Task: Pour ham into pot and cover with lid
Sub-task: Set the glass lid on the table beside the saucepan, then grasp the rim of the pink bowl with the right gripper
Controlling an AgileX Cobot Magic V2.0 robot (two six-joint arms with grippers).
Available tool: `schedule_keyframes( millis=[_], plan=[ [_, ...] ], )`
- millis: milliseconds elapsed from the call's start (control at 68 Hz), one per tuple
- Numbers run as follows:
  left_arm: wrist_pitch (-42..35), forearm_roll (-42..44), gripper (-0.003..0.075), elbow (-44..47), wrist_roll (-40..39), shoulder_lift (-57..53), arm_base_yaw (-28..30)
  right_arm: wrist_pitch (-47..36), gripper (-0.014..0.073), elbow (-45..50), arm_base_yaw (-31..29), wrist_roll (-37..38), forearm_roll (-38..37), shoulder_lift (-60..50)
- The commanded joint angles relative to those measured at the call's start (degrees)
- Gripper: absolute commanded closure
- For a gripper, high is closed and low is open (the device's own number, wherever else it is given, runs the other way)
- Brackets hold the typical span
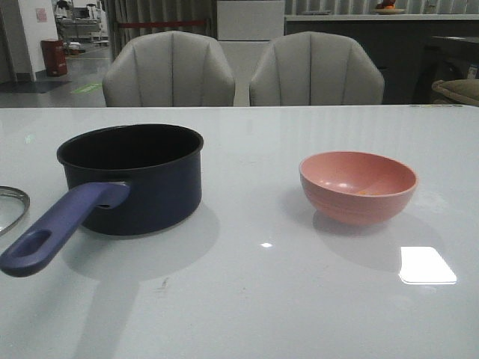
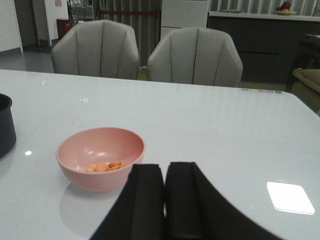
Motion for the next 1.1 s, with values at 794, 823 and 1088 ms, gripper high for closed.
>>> schedule_keyframes(
  millis=[794, 823, 1088],
  plan=[
    [-5.2, -0.1, 0.0117, -1.5, 0.1, 0.6, -0.8, 8.6, 0.025, -23.0, -0.3, 0.6, 4.5, 32.6],
    [-5.2, -0.1, 0.0117, -1.5, 0.1, 0.6, -0.8, 8.6, 0.0207, -24.3, -0.3, 0.6, 4.9, 34.8],
    [-5.2, -0.1, 0.0117, -1.5, 0.1, 0.6, -0.8, 8.6, 0.0066, -36.0, -0.3, 0.6, 9.4, 57.4]
  ],
)
